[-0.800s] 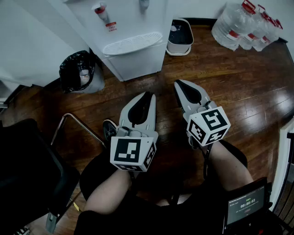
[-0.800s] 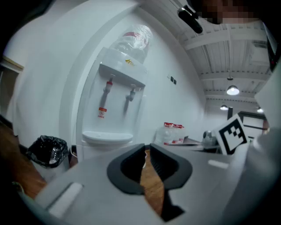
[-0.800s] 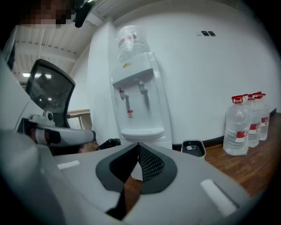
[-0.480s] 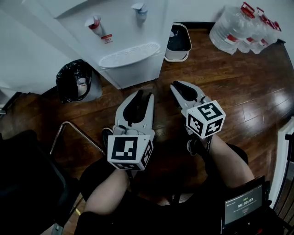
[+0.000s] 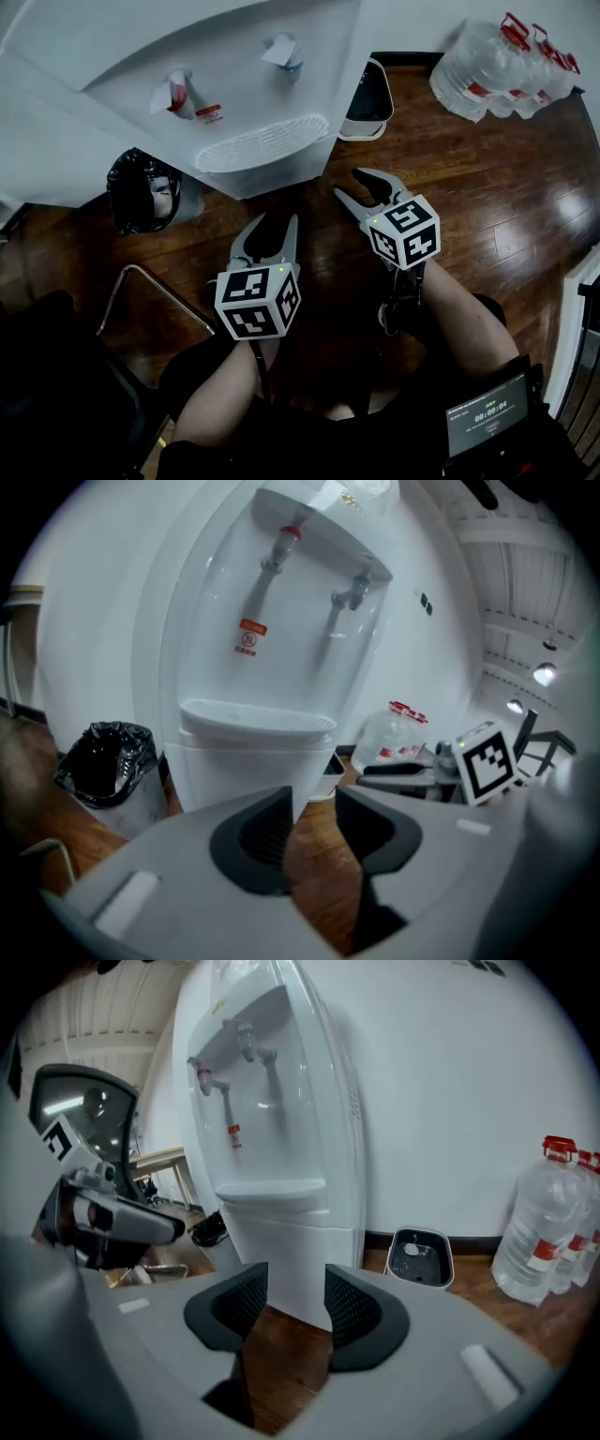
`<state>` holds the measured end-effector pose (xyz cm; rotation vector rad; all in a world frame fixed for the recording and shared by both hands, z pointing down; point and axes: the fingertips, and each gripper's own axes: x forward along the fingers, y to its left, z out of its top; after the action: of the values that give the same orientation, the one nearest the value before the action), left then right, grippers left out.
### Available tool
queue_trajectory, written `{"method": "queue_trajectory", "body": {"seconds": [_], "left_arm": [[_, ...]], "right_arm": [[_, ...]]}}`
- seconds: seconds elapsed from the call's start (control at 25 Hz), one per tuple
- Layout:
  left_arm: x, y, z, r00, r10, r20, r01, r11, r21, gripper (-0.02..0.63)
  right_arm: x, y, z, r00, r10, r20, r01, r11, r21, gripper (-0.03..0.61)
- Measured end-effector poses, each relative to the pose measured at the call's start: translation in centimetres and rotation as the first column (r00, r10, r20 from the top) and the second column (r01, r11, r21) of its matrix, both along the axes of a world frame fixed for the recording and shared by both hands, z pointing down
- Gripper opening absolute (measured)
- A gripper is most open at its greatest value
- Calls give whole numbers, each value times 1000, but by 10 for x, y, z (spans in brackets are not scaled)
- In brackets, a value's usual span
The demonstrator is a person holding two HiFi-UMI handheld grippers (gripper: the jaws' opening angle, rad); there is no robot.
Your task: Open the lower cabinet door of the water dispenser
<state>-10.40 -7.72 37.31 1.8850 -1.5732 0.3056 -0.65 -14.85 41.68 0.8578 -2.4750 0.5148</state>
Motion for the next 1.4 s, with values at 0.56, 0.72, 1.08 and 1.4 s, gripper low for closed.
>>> {"method": "queue_trajectory", "body": {"seconds": [0.56,0.72,1.08,1.4], "left_arm": [[1,-41,22,993,114,-10,-115,990,-77,187],[3,-43,25,992,122,-30,-124,988,-88,187],[14,-35,24,987,136,-86,-144,985,-93,186],[10,-39,22,989,116,-95,-124,989,-82,186]], "right_arm": [[-19,-67,129,897,-362,-255,334,931,-147,213],[-24,-81,146,852,-448,-271,431,894,-121,233],[-37,-98,146,825,-539,-170,530,842,-98,267],[-32,-83,145,827,-548,-127,532,835,-140,213]]}}
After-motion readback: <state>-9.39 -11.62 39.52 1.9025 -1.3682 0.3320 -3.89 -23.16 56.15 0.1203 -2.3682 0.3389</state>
